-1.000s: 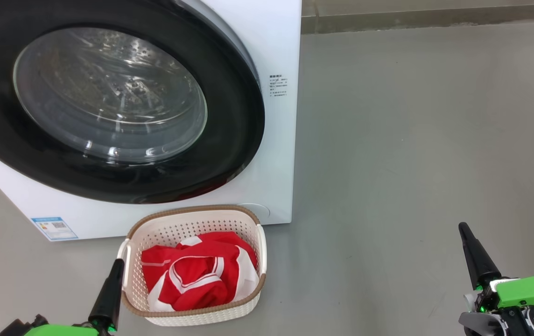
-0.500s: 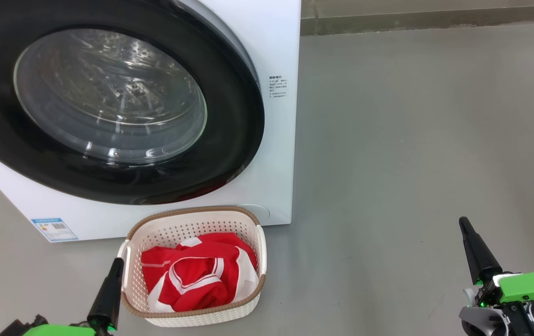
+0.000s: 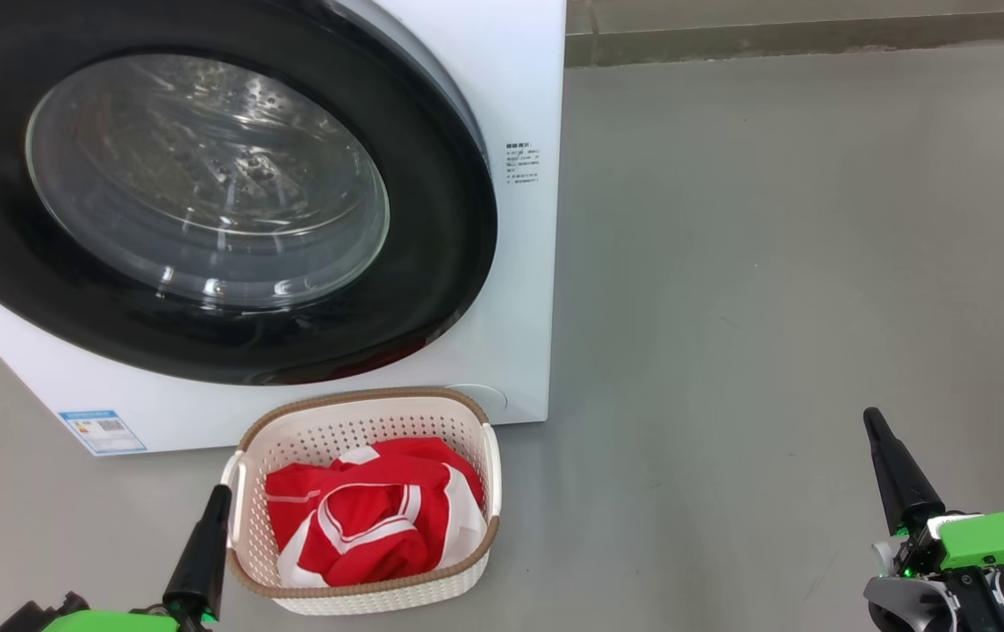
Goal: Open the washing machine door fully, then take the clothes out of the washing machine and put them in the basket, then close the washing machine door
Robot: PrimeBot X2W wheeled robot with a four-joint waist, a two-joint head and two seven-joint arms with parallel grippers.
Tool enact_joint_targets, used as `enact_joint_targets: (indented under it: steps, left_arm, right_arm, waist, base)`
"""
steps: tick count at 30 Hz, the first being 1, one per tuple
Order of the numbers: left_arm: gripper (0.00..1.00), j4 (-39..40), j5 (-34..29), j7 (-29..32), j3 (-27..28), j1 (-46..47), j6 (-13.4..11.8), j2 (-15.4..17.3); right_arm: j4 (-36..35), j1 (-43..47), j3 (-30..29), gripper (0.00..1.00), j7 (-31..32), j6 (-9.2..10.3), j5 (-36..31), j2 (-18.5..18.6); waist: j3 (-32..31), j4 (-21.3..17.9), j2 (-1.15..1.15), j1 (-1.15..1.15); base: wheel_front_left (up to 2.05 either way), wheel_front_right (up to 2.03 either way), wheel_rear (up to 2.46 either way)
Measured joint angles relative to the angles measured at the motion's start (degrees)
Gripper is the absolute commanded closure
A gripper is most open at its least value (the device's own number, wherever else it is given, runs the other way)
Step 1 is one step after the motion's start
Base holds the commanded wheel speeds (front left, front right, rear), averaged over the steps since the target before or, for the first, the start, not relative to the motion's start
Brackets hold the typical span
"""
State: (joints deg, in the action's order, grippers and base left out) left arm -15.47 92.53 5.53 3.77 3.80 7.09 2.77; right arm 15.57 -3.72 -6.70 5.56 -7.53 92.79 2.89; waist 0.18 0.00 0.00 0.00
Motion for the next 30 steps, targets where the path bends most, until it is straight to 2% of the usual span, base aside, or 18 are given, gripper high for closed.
enact_joint_targets:
  steps: [30]
  left_arm:
    - [1.00, 0.0, 0.0, 0.0, 0.3, 0.0, 0.0, 0.0]
  right_arm:
    - [0.0, 0.0, -0.2, 1.00, 0.3, 0.01, 0.0, -0.1]
  waist:
    - [0.0, 0.0, 0.00, 0.00]
  base:
    - [0.00, 0.00, 0.00]
